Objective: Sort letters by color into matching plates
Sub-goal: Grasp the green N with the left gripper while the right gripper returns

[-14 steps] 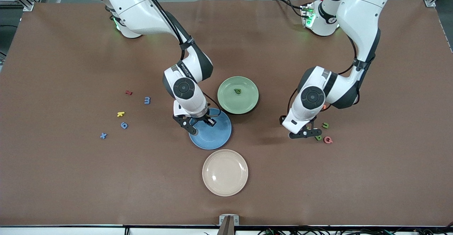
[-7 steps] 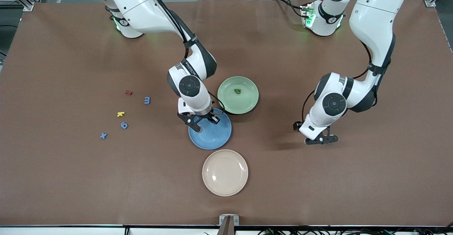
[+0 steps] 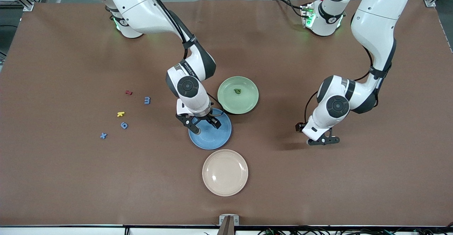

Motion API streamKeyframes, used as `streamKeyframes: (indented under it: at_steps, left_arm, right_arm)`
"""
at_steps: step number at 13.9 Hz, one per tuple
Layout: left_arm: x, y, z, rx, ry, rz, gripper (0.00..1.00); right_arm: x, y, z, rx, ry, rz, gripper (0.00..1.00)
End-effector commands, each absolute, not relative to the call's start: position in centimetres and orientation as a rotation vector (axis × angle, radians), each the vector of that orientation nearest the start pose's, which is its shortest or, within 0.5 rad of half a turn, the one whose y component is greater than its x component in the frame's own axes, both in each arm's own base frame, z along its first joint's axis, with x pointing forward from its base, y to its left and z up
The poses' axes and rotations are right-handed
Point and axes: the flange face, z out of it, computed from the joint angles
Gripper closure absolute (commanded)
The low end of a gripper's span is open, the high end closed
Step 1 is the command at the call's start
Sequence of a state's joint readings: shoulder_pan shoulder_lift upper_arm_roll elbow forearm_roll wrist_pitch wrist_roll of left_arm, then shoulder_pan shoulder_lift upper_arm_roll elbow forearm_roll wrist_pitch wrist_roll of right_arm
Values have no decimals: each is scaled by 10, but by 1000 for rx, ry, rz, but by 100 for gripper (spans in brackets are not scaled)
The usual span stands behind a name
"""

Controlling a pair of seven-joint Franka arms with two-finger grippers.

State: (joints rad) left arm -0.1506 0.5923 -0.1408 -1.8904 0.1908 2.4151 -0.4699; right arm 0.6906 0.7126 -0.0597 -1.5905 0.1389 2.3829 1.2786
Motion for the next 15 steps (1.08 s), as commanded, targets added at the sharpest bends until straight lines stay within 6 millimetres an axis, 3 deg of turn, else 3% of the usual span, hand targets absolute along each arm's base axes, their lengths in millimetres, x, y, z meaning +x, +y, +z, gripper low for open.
streamKeyframes:
  at_steps: [1, 3, 6, 9, 11, 15]
  left_arm:
    - [596, -175, 180, -3075, -67, 52, 10]
    - [594, -175, 175, -3083, -66, 37, 12]
    - [598, -167, 170, -3097, -89, 10, 15]
    - [599, -165, 168, -3097, -88, 10, 21]
    - [599, -166, 169, -3098, -89, 8, 34]
    - [600, -167, 169, -3099, -85, 6, 58]
  right_arm:
    - [578, 414, 232, -2853, 1072, -9, 0]
    - [586, 390, 234, -2934, 979, 37, 0]
    - [601, 330, 264, -3040, 823, 162, 0]
    - [599, 260, 287, -3076, 689, 216, 0]
    - [593, 216, 298, -3112, 592, 192, 0]
    - [571, 161, 310, -3120, 489, 176, 0]
